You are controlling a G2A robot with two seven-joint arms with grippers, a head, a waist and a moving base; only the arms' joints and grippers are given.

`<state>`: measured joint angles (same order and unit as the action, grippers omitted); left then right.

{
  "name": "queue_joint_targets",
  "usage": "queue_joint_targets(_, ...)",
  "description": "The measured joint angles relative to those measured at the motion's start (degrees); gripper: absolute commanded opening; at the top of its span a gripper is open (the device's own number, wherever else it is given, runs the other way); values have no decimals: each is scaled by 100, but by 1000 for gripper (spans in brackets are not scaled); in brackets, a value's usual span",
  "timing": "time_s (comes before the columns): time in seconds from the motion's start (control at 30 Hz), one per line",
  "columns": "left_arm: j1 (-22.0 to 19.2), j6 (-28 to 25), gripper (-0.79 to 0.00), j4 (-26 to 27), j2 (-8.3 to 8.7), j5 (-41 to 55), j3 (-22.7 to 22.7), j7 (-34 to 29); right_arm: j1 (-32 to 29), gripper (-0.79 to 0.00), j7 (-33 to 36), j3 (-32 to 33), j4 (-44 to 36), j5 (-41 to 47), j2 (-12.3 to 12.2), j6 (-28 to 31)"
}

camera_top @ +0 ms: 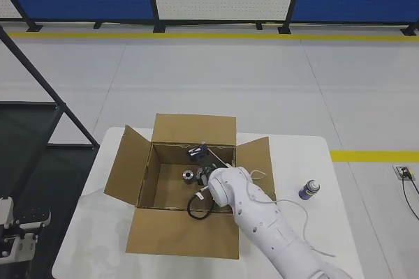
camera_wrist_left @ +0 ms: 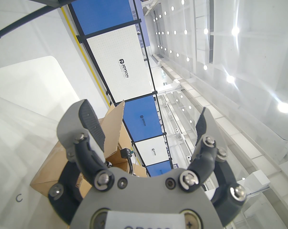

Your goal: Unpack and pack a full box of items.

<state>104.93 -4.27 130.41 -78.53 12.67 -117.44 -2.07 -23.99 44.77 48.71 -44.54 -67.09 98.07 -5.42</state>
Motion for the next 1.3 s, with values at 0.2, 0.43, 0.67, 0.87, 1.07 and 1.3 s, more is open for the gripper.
queue_joint_targets(0.2,0,0,0,0,0,0,0,0,7,-456,29,-5,36,-49,33,15)
queue_joint_targets(0.43,0,0,0,0,0,0,0,0,-11,-311,60,15,27,-130,53,11)
queue_joint_targets(0.67,0,0,0,0,0,0,0,0,-65,-154,96,62,-47,-214,57,-7)
queue_joint_targets(0.87,0,0,0,0,0,0,0,0,-220,-68,121,144,-384,-386,18,-86)
queue_joint_targets(1.07,0,0,0,0,0,0,0,0,-636,0,184,322,-1247,-756,-110,-136)
queue_joint_targets(1.3,0,0,0,0,0,0,0,0,-1607,-22,229,722,-3061,-1525,-358,-206)
